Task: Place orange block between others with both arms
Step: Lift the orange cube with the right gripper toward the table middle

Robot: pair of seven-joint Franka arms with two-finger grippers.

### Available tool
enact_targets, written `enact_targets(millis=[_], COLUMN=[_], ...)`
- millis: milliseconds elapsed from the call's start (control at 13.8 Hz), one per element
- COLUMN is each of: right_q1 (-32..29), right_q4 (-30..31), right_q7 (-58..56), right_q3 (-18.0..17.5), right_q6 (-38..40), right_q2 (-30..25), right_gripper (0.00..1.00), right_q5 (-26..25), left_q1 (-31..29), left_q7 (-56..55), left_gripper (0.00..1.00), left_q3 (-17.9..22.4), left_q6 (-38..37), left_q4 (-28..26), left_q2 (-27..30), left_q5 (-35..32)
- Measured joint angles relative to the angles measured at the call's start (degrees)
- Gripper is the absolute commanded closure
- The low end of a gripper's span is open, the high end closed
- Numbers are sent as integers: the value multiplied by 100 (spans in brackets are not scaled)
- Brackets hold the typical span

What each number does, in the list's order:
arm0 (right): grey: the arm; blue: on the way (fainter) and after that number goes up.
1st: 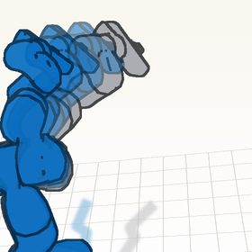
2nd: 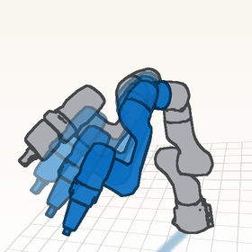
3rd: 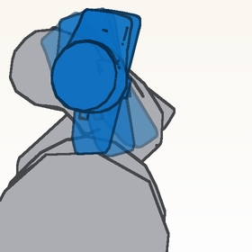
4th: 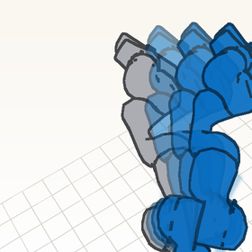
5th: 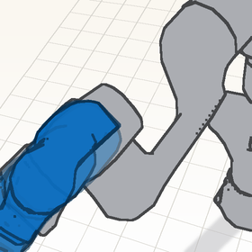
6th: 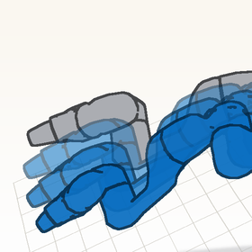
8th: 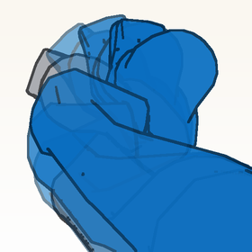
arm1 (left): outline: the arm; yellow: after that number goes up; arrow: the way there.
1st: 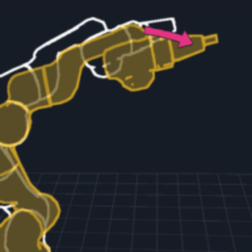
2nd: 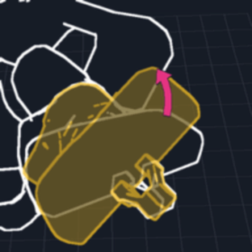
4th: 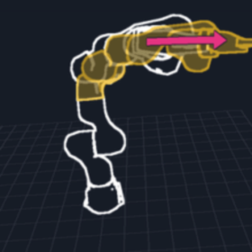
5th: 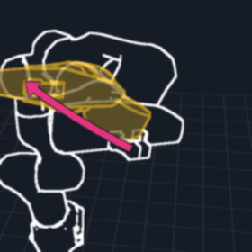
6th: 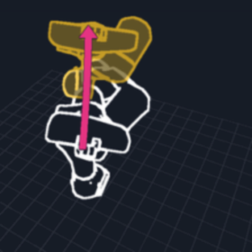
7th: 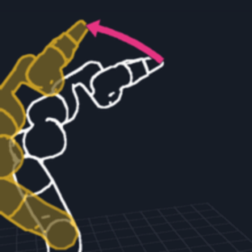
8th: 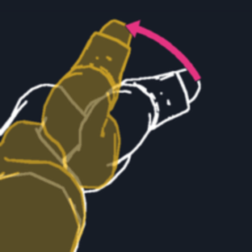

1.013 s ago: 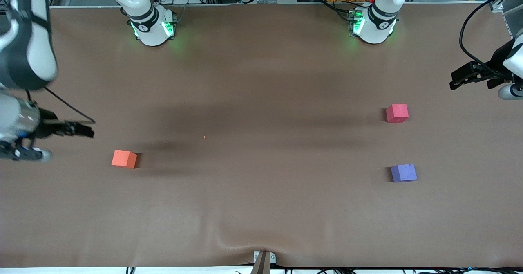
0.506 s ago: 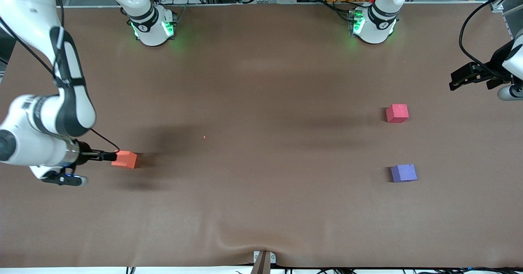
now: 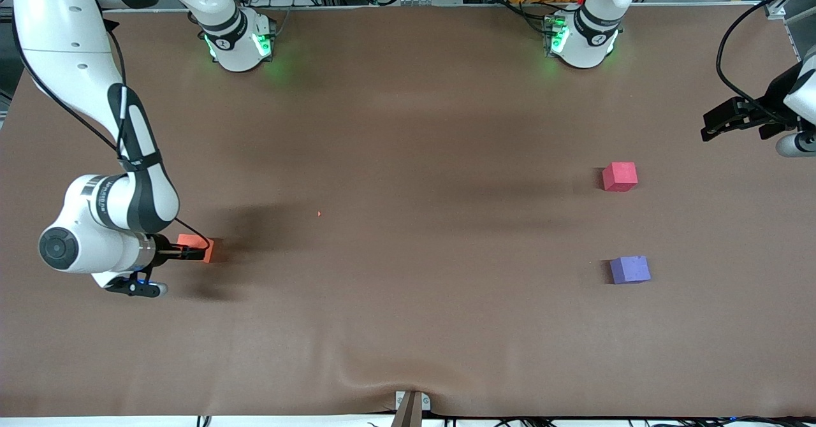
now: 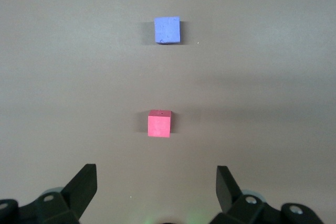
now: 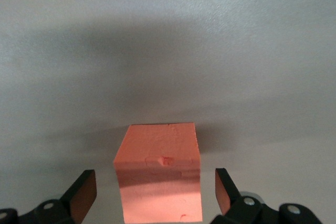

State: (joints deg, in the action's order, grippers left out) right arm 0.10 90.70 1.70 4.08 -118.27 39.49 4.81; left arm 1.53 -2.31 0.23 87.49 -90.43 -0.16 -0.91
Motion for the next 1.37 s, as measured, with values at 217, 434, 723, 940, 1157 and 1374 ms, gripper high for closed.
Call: enact_targets(millis=[217, 434, 723, 940, 1157, 1374], right_q1=[1, 2, 6, 29, 268, 1075], right_q4=[1, 1, -62, -419, -733, -757], right_q7=[-20, -366, -562, -530, -16, 1044], right_q3=[-19, -27, -48, -238, -500, -629], right_q6=[-16, -112, -89, -62, 21, 67], right_q2=[86, 208, 218, 161, -61, -291], right_gripper=[0, 44, 79, 79, 77, 74], right_q5=[4, 5, 6, 32, 70, 76], left_q1=[0, 0, 0, 0, 0, 2], left_q7=[0, 0, 0, 0, 0, 0], left_gripper=[0, 0, 0, 0, 0, 0], left_q3=[0, 0, 0, 0, 0, -1], left_q6=[0, 0, 0, 0, 0, 0], left_q4=[0, -1, -1, -1, -1, -1], left_q2=[0, -11, -27, -28, -30, -36], left_q5=[0, 0, 0, 0, 0, 0])
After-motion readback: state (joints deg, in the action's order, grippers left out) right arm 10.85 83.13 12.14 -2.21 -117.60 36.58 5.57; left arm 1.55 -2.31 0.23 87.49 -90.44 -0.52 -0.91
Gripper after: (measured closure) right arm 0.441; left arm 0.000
